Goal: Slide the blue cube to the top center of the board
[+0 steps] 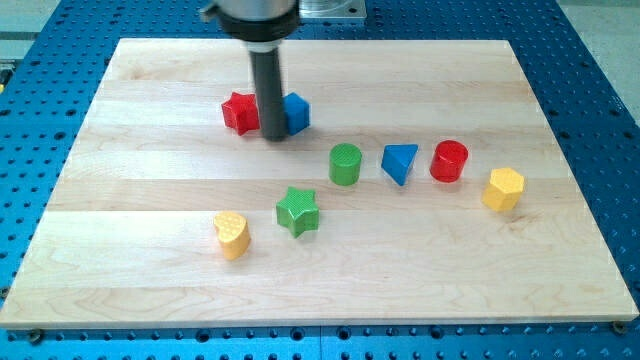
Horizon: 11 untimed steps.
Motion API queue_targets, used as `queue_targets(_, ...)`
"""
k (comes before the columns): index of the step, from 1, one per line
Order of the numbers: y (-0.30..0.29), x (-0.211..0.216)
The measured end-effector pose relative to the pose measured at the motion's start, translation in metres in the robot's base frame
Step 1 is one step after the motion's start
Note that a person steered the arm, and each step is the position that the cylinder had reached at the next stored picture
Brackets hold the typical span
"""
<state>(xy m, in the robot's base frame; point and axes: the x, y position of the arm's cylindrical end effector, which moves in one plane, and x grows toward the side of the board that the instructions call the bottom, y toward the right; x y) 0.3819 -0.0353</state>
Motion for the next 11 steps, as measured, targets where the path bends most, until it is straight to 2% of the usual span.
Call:
queue_targets(1,-0.011,0.000)
queue_targets(2,0.004,-0.057)
queue_targets(4,0.012,-0.028)
queue_targets(5,0.040,-0.029)
queue_targets(6,0.070,-0.048)
queue_targets(7,0.075,-0.094)
queue_targets(8,0.065,-0.096)
queue_targets(9,0.043,-0.040)
queue_targets(11,0.010,-0.026)
